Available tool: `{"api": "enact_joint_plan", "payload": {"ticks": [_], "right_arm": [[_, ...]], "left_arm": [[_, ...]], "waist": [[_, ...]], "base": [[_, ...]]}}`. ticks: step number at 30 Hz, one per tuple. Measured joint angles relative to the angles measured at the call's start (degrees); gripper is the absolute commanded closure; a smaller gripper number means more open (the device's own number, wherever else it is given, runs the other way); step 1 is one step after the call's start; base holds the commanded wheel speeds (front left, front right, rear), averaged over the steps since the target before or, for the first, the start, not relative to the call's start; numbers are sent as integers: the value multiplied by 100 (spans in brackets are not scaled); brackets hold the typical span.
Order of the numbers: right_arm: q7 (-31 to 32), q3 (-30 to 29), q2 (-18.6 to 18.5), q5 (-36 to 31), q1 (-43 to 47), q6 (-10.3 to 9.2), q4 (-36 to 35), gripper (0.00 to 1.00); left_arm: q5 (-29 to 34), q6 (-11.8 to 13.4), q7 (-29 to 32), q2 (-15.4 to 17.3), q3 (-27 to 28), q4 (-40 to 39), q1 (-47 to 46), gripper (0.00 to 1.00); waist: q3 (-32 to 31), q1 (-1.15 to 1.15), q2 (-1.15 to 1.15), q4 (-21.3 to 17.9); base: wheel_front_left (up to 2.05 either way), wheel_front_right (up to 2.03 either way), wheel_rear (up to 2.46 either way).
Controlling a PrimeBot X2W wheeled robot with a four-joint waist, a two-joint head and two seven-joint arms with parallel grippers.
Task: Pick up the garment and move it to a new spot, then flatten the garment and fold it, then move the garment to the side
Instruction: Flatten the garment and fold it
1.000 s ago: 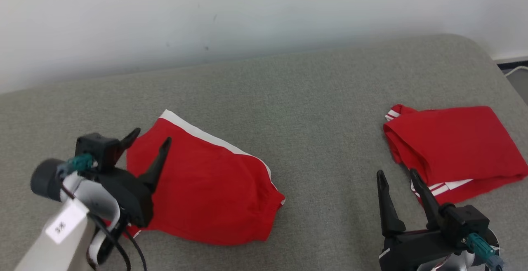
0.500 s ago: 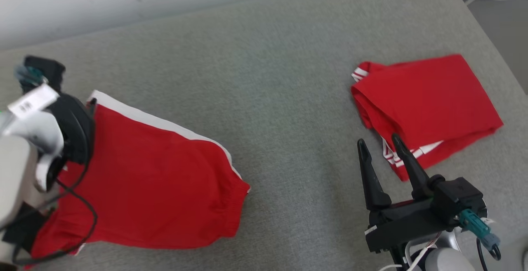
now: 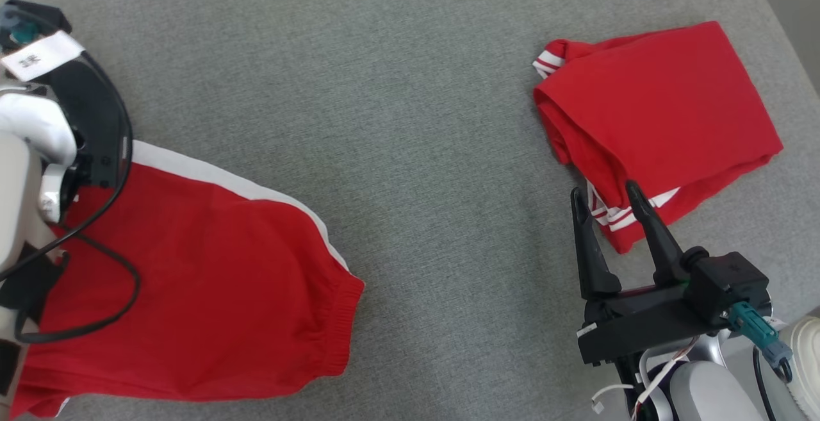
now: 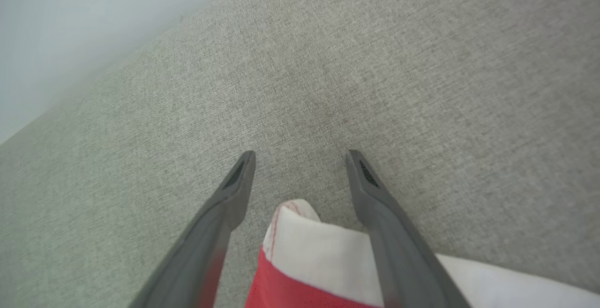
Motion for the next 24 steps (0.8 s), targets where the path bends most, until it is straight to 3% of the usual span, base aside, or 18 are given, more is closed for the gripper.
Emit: {"api": "enact_joint_plan", "payload": {"ticks": [9, 21, 24], "right_arm": [[-44, 31, 0, -4, -83, 0, 190, 0], [-44, 167, -10, -57, -33, 8, 211, 0], [-42, 172, -30, -80, -36, 9, 198, 0]], "left_arm": [[26, 0, 393, -246, -172, 160, -82, 0], [-63, -34, 599, -157, -68, 216, -3, 0], [-97, -43, 599, -212, -56, 193, 42, 84]], "waist": [[-167, -1, -1, 214], [-342, -1, -1, 218], [-289, -1, -1, 193]], "base": [[0, 0, 0], [0, 0, 0], [0, 0, 0]]}}
